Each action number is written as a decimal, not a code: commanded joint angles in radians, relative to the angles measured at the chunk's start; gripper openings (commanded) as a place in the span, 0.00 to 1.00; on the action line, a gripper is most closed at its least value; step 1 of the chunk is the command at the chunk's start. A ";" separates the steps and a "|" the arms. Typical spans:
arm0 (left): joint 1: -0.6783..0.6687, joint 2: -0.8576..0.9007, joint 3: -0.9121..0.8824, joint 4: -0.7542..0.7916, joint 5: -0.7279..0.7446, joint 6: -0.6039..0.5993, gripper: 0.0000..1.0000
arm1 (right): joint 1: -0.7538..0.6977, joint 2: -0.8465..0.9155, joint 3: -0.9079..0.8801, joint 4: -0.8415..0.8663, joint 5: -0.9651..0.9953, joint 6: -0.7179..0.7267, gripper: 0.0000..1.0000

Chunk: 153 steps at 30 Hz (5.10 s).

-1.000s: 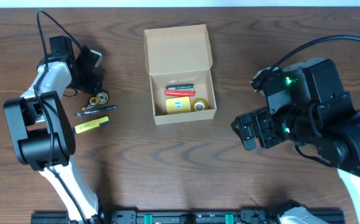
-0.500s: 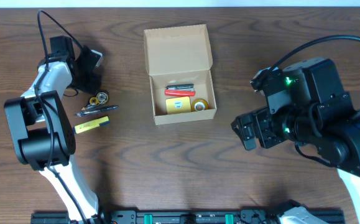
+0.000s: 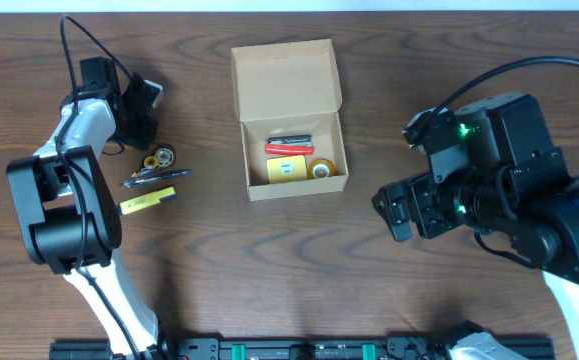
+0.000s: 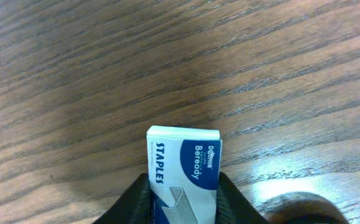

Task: Pack container
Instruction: 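Lower the left gripper over the blue-and-white staples box and grasp it, then lift the staples box and carry it over the box with the left gripper, then lower the staples box into the box's left corner and open the left gripper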

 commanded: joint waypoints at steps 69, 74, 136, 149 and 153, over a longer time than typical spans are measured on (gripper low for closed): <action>-0.581 -0.032 0.812 -0.841 0.095 0.102 0.06 | -0.005 0.001 0.002 -0.002 0.003 -0.013 0.99; -0.581 0.000 0.809 -0.816 0.095 0.012 0.06 | -0.005 0.001 0.002 -0.002 0.003 -0.013 0.99; -0.636 0.142 0.567 -0.751 -0.176 -1.038 0.06 | -0.005 0.001 0.002 -0.002 0.003 -0.013 0.99; -0.635 0.142 0.533 -0.713 -0.176 -1.098 0.43 | -0.005 0.001 0.002 -0.002 0.003 -0.013 0.99; -0.635 0.142 0.533 -0.710 -0.175 -1.099 0.48 | -0.005 0.001 0.002 -0.002 0.003 -0.013 0.99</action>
